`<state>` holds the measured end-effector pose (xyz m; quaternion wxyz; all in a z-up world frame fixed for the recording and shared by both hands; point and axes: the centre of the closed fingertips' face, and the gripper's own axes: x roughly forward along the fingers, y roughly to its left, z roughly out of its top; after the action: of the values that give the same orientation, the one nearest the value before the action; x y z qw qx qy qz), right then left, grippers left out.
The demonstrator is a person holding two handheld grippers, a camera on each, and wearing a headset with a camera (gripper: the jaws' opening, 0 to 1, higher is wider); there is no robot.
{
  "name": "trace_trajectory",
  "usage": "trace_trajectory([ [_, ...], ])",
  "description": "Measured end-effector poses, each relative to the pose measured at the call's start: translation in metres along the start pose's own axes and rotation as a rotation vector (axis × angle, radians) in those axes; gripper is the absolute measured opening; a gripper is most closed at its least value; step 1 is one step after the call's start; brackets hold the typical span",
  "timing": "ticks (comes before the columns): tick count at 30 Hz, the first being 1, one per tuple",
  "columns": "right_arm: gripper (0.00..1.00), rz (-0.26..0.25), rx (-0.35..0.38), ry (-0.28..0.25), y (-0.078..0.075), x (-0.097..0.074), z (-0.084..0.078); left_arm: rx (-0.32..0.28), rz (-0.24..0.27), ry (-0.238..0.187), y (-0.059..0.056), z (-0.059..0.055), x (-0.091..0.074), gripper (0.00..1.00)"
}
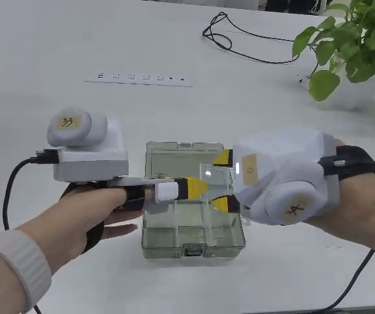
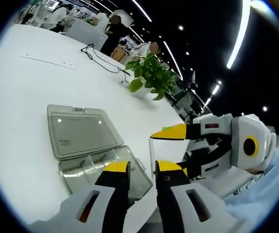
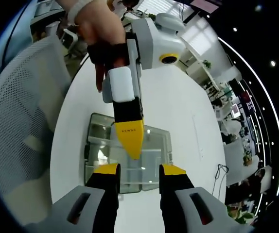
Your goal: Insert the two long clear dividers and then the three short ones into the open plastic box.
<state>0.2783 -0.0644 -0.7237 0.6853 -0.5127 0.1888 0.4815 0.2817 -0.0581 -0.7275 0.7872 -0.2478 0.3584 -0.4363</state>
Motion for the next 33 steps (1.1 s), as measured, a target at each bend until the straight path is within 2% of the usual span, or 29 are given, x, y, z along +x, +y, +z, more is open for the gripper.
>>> trace_trajectory([
  [7, 0.32, 0.012, -0.009, -0.002, 0.004, 0.001, 0.004, -0.066, -0.038, 0.017, -0.004, -0.003, 0.002, 0.08],
  [15, 0.32, 0.018, -0.019, 0.003, 0.007, 0.002, 0.004, -0.079, -0.073, 0.033, -0.010, -0.005, 0.005, 0.00],
  [22, 0.32, 0.021, -0.022, 0.003, 0.009, 0.002, 0.005, -0.104, -0.083, 0.047, -0.012, -0.007, 0.005, 0.00],
  [28, 0.32, 0.028, -0.040, -0.003, 0.011, 0.002, 0.006, -0.100, -0.081, 0.052, -0.012, -0.008, 0.003, 0.00],
  [31, 0.33, 0.006, -0.135, 0.001, 0.007, 0.002, 0.007, -0.077, -0.082, 0.026, -0.013, -0.003, 0.000, 0.00],
  [33, 0.35, 0.002, -0.135, -0.014, 0.007, 0.000, 0.009, -0.058, -0.073, 0.017, -0.011, -0.001, -0.001, 0.00],
])
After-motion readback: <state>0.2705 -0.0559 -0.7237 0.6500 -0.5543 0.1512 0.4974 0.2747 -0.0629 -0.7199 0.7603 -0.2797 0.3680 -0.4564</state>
